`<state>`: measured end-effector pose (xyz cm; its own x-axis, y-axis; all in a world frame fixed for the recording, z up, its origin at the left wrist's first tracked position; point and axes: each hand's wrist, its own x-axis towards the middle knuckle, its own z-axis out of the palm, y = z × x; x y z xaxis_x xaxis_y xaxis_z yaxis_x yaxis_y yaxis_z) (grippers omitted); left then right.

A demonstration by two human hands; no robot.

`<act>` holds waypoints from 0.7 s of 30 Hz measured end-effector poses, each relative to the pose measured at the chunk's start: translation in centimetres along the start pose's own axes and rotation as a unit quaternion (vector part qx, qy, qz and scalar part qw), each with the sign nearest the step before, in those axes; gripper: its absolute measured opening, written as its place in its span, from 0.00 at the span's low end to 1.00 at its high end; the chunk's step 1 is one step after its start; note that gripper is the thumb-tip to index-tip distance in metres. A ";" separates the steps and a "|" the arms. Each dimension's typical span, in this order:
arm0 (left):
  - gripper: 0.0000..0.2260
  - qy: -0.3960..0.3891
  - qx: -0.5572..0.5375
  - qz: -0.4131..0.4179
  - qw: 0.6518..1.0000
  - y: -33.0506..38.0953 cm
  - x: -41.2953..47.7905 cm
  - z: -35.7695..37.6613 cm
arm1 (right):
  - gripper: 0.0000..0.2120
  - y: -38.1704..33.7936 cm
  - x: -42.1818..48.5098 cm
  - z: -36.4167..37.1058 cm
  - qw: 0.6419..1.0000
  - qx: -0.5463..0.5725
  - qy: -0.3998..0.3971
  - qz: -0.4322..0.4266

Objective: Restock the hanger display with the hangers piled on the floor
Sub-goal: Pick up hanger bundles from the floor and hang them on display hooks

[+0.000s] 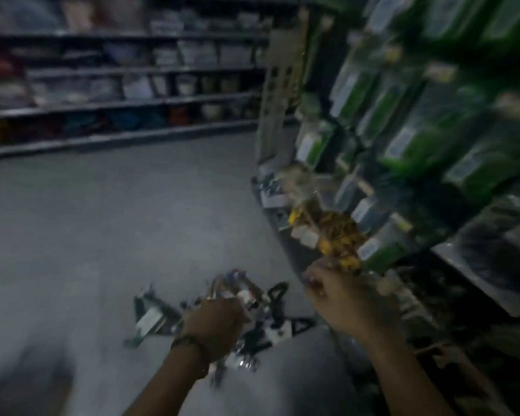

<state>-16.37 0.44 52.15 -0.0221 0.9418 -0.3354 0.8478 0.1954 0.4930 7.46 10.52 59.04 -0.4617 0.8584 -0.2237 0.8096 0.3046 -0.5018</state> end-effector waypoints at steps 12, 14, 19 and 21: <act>0.10 -0.152 -0.116 -0.279 0.941 -15.9 2.8 9.1 | 0.17 2.6 13.8 25.1 0.939 0.036 -0.336 0.058; 0.08 -0.151 -0.142 -0.283 0.936 -18.1 5.3 11.1 | 0.16 4.4 16.7 28.7 0.934 0.041 -0.348 0.066; 0.12 -0.186 -0.140 -0.266 0.936 -27.5 12.6 20.1 | 0.08 10.7 25.2 40.5 0.928 0.010 -0.359 0.100; 0.12 -0.181 -0.169 -0.296 0.923 -32.0 15.7 25.2 | 0.04 13.2 28.8 45.5 0.933 -0.007 -0.343 0.109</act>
<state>-30.51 2.11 10.87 -0.1972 0.5018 -0.8422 0.5290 0.7777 0.3396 -11.60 20.49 7.96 -0.4043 0.4355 -0.8043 0.9141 0.1630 -0.3712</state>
